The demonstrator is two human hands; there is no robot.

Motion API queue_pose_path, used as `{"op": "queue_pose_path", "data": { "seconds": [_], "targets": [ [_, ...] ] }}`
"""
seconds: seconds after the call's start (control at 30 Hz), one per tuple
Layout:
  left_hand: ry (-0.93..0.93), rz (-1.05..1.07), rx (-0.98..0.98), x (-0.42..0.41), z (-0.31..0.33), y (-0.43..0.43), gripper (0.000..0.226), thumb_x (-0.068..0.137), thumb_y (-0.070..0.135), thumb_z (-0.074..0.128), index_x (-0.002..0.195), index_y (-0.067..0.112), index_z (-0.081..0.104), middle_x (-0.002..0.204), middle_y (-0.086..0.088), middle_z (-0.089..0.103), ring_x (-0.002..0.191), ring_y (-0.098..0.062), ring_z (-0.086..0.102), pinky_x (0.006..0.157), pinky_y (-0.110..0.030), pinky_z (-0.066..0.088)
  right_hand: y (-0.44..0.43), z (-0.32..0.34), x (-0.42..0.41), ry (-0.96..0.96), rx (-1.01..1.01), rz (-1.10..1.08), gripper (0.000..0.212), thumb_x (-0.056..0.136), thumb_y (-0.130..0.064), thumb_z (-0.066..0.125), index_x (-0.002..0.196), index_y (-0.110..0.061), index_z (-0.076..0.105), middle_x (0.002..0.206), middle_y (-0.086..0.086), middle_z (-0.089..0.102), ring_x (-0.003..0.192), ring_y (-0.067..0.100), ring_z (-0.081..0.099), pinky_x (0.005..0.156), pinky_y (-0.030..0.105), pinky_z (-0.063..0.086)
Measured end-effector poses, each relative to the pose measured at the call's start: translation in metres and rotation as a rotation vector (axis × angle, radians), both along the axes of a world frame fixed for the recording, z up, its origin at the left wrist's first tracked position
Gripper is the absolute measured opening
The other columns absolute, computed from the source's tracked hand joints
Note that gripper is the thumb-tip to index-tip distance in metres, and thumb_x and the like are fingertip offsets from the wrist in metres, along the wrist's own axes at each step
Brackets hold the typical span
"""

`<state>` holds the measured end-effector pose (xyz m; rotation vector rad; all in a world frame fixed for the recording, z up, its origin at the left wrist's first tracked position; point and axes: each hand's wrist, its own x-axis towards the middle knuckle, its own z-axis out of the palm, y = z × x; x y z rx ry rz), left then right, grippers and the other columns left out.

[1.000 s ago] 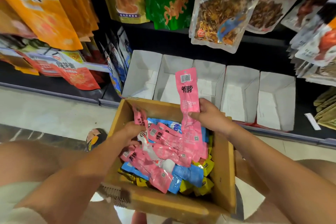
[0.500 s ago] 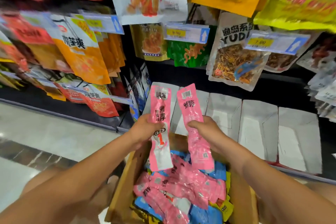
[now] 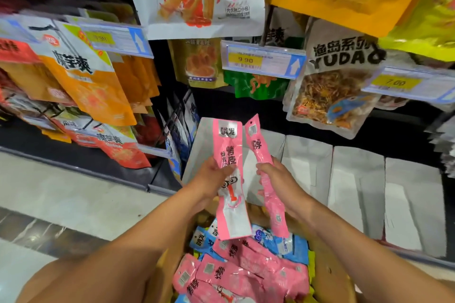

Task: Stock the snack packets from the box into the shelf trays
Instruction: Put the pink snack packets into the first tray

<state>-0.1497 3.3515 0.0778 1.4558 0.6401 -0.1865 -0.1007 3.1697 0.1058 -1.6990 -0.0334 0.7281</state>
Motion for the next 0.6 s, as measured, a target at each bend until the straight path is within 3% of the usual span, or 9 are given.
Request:
{"op": "queue_pose_path", "data": {
  "seconds": [0.1, 0.13, 0.23, 0.3, 0.37, 0.5, 0.6],
  "targets": [
    [-0.001, 0.007, -0.148, 0.007, 0.006, -0.017, 0.019, 0.105, 0.013, 0.056, 0.121, 0.011, 0.067, 0.111, -0.011, 0.077, 0.101, -0.031, 0.074, 0.094, -0.053, 0.057, 0.006, -0.005, 0.000, 0.054, 0.088, -0.013, 0.046, 0.101, -0.064, 0.030, 0.133, -0.045, 0.057, 0.130, -0.016, 0.061, 0.114, 0.000, 0.055, 0.102, 0.035, 0.041],
    [0.002, 0.024, -0.198, 0.009, 0.007, -0.021, 0.018, 0.106, 0.013, 0.054, 0.117, 0.010, 0.068, 0.108, -0.012, 0.078, 0.096, -0.030, 0.075, 0.092, -0.051, 0.057, 0.009, -0.007, 0.000, 0.059, 0.093, -0.064, 0.045, 0.103, -0.060, 0.029, 0.131, -0.042, 0.059, 0.130, -0.014, 0.061, 0.112, -0.001, 0.057, 0.100, 0.032, 0.042],
    [-0.005, 0.023, -0.329, 0.012, 0.016, -0.021, 0.027, 0.105, 0.026, 0.058, 0.123, 0.009, 0.068, 0.115, -0.017, 0.076, 0.105, -0.035, 0.073, 0.096, -0.054, 0.056, 0.017, -0.012, 0.003, -0.087, 0.028, -0.140, 0.034, 0.105, -0.023, 0.042, 0.129, -0.034, 0.063, 0.125, -0.005, 0.068, 0.107, 0.005, 0.066, 0.095, 0.029, 0.051],
    [-0.042, -0.054, -0.233, 0.013, 0.012, -0.017, 0.026, 0.101, 0.026, 0.066, 0.124, 0.015, 0.068, 0.114, -0.010, 0.077, 0.106, -0.031, 0.073, 0.098, -0.054, 0.056, 0.021, -0.014, 0.002, -0.127, 0.035, -0.125, 0.038, 0.102, -0.010, 0.049, 0.132, -0.029, 0.060, 0.118, -0.001, 0.072, 0.102, 0.013, 0.071, 0.092, 0.036, 0.057],
    [-0.070, -0.076, -0.089, 0.014, 0.008, -0.009, 0.027, 0.098, 0.016, 0.069, 0.125, 0.017, 0.067, 0.113, -0.003, 0.078, 0.106, -0.025, 0.074, 0.098, -0.050, 0.057, 0.023, -0.012, 0.002, -0.105, 0.086, -0.126, 0.032, 0.099, -0.004, 0.055, 0.123, -0.023, 0.066, 0.108, 0.002, 0.075, 0.093, 0.019, 0.074, 0.083, 0.037, 0.060],
    [-0.069, -0.081, -0.032, 0.020, 0.017, 0.015, 0.031, 0.098, 0.016, 0.069, 0.129, 0.017, 0.065, 0.115, -0.002, 0.077, 0.105, -0.024, 0.074, 0.095, -0.051, 0.058, 0.024, -0.010, 0.007, -0.028, 0.087, -0.056, 0.012, 0.097, -0.007, 0.063, 0.102, -0.011, 0.073, 0.098, 0.006, 0.078, 0.094, 0.028, 0.073, 0.087, 0.041, 0.057],
    [-0.070, -0.151, 0.014, 0.022, 0.029, 0.031, 0.025, 0.098, 0.012, 0.068, 0.123, 0.017, 0.069, 0.114, -0.002, 0.078, 0.104, -0.022, 0.074, 0.093, -0.042, 0.059, 0.026, -0.009, 0.009, -0.016, 0.032, -0.031, 0.010, 0.095, -0.014, 0.067, 0.102, -0.011, 0.074, 0.094, 0.000, 0.078, 0.086, 0.012, 0.073, 0.073, 0.023, 0.055]
  ]
}}
